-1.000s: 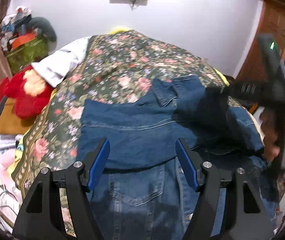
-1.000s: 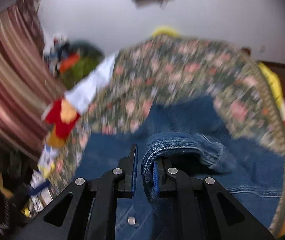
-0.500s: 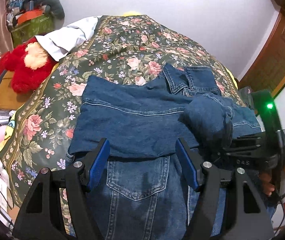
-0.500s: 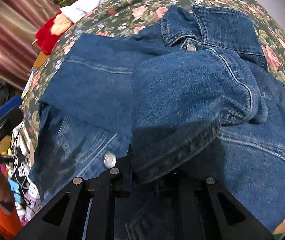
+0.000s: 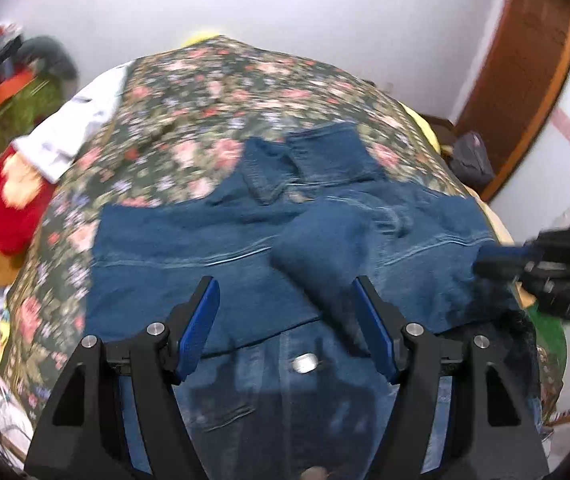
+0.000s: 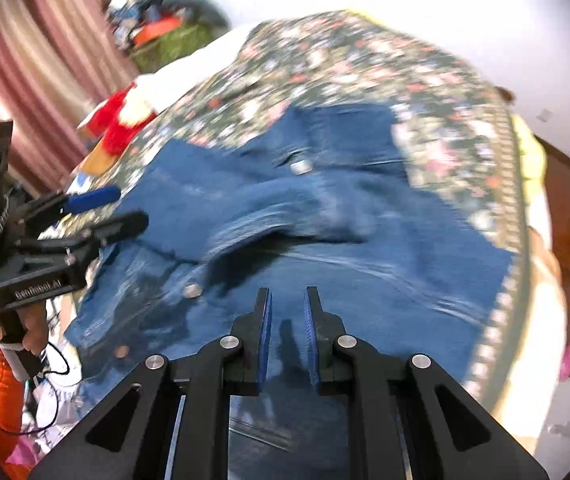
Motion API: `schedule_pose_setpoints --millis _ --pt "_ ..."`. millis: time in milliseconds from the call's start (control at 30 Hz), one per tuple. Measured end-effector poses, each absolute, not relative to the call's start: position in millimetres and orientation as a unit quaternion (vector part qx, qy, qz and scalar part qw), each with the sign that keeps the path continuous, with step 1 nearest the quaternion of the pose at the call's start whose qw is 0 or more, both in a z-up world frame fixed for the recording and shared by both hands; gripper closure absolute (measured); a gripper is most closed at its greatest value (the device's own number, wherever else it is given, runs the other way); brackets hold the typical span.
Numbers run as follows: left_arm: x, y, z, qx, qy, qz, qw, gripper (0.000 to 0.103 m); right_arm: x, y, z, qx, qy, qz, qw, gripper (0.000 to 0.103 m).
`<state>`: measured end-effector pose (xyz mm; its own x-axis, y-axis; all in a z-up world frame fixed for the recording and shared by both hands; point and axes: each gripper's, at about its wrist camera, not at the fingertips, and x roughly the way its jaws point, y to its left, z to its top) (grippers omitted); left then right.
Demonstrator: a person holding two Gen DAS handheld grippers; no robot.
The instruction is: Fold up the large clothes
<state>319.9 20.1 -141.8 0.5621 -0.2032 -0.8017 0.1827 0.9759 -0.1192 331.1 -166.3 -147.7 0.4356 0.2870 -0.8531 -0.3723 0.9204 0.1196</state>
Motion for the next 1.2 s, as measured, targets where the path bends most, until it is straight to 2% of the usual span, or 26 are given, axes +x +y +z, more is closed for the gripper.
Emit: schedule_pose_setpoints --millis 100,300,433,567,600,633,667,700,1000,1133,1200 --pt "332 -7 -151 0.014 0.467 -0.125 0.875 0.027 334 -202 -148 -0.040 0.486 0.151 0.860 0.091" --pt "366 -51 -197 0.085 0.516 -0.107 0.845 0.027 343 -244 -187 -0.033 0.526 0.107 0.843 0.091" --pt "378 -60 -209 0.128 0.504 -0.076 0.851 0.028 341 -244 -222 -0.057 0.548 0.101 0.828 0.091" --pt "389 -60 -200 0.157 0.472 -0.060 0.865 0.057 333 -229 -233 -0.115 0.526 0.094 0.837 0.091" --pt "392 -60 -197 0.158 0.466 -0.063 0.868 0.073 331 -226 -233 -0.125 0.523 0.091 0.838 0.091" --pt "394 -61 -193 0.163 0.458 -0.059 0.872 0.082 330 -223 -233 -0.133 0.521 0.088 0.839 0.091" --pt "397 -60 -190 0.166 0.451 -0.053 0.876 0.089 329 -222 -234 -0.137 0.520 0.087 0.839 0.091" --pt "398 -58 -182 0.163 0.438 -0.051 0.883 0.090 330 -223 -235 -0.135 0.520 0.087 0.839 0.091" --pt "394 1 -106 0.079 0.348 -0.053 0.933 0.091 336 -230 -223 -0.091 0.535 0.087 0.835 0.091" --pt "389 40 -116 0.051 0.363 -0.047 0.929 0.089 338 -223 -202 -0.086 0.521 0.089 0.844 0.091" --pt "388 59 -132 0.033 0.384 -0.043 0.922 0.081 339 -216 -195 -0.084 0.518 0.091 0.847 0.091"
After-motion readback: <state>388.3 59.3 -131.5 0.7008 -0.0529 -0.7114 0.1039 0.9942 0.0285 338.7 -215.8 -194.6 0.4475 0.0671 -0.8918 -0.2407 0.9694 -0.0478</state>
